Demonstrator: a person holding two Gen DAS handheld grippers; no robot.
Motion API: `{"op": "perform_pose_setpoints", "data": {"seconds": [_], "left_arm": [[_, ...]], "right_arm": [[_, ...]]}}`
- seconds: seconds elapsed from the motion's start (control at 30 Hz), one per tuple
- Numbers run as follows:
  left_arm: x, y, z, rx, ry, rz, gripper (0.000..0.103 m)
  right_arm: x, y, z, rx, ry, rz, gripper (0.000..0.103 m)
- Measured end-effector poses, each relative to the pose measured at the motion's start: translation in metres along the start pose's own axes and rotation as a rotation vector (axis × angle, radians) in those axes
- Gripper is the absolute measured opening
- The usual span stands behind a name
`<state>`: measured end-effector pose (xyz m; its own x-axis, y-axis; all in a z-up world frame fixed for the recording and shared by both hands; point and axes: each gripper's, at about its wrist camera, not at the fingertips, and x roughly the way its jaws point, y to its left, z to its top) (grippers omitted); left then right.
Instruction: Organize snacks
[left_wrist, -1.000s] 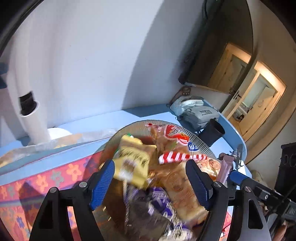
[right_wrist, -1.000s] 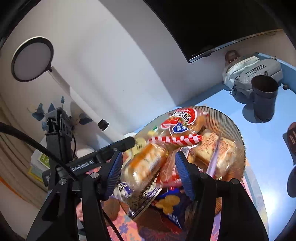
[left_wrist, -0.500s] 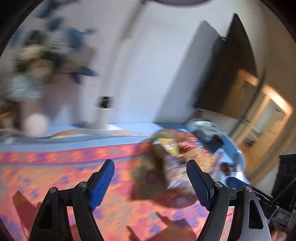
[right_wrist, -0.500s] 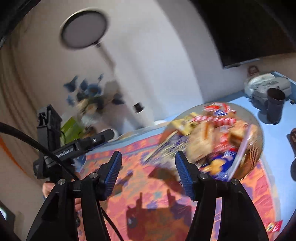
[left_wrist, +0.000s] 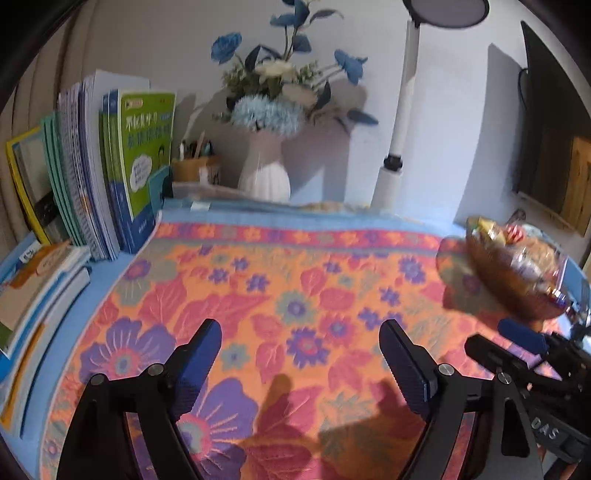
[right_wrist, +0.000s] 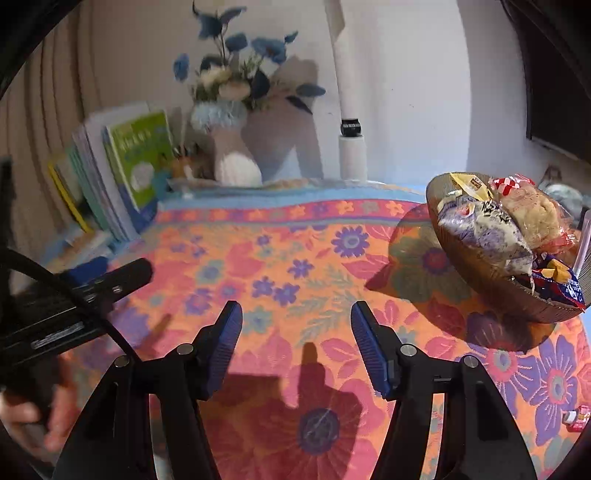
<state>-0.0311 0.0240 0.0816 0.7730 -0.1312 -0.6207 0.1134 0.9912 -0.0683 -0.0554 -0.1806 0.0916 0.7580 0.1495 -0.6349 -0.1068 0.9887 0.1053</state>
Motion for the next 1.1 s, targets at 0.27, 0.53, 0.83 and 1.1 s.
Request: {"op": "perform_pose_setpoints", "data": {"seconds": [0.27,0.53,0.83,1.1], "left_arm": [[0.035,0.0,-0.019,-0.008,0.117,0.015,0.086],[0.045,0.009,-0.019,-0.06,0.164,0.009,0.086],[0.057,0.02,-0.021,-0.125,0.23,0.002,0.086],[0.064,0.01,-0.021,-0.068,0.262,0.067,0.086]], "right_arm": [[0.022,-0.016,-0.012,0.066,0.057,-0.081,0.061],[0.026,-0.023,-0.013,0.095,0.082,-0.068,0.065],[0.031,-0.026,-0.014,0.118,0.11,-0.079,0.065],[0.03,-0.023,-0.014,0.099,0.106,-0.125,0.076]]}}
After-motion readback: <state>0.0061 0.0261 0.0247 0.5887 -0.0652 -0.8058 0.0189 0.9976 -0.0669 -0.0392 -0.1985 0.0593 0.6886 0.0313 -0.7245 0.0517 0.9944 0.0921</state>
